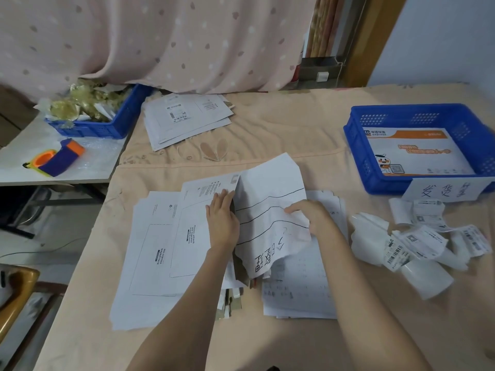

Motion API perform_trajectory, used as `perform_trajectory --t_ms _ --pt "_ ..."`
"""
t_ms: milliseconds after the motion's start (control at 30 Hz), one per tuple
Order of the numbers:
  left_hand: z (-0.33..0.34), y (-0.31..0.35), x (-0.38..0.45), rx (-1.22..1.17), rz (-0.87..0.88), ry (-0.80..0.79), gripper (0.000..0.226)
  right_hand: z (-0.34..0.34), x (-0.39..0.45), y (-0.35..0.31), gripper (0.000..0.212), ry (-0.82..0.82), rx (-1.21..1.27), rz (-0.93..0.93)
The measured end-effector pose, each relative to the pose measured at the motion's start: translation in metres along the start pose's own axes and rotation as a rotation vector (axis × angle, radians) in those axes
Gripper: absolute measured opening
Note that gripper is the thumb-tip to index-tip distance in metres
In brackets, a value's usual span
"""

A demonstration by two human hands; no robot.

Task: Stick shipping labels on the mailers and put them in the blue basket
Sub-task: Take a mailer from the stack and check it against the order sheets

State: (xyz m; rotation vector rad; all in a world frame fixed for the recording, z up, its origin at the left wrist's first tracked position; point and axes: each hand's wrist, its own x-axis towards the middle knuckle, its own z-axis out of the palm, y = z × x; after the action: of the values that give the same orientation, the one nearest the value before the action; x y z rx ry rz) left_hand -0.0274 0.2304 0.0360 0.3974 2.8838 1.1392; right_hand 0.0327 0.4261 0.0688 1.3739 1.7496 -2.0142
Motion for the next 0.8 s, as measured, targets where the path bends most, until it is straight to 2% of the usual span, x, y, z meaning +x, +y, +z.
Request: perform_trajectory --t_ms 167,300,433,533,667,800 --pt "-0.001 0.001 0.001 -0.035 -0.009 -0.015 0.072 0.000 0.002 0.004 0.011 -0.006 -0.063 -0.051" --pt "-0.003 0.008 0.002 -0.049 0.002 -0.010 0.073 0.006 0.002 0.008 0.036 0.010 -0.276 -0.116" --pt "-0.004 0.008 0.004 -0.019 0.008 0.003 0.072 0.009 -0.002 0.004 0.040 -0.110 -0.286 -0.045" --pt "-0.004 0.008 0.006 0.010 -0.006 0.028 0.068 0.009 -0.002 0.007 0.068 -0.145 -0.361 0.023" --pt "-0.002 0.012 0.007 -0.013 -0.010 0.025 0.065 0.013 0.000 0.011 0.046 -0.060 -0.322 -0.053" --pt "0.001 0.012 0.003 -0.051 0.001 -0.022 0.067 0.024 0.002 0.013 0.043 -0.047 -0.281 -0.110"
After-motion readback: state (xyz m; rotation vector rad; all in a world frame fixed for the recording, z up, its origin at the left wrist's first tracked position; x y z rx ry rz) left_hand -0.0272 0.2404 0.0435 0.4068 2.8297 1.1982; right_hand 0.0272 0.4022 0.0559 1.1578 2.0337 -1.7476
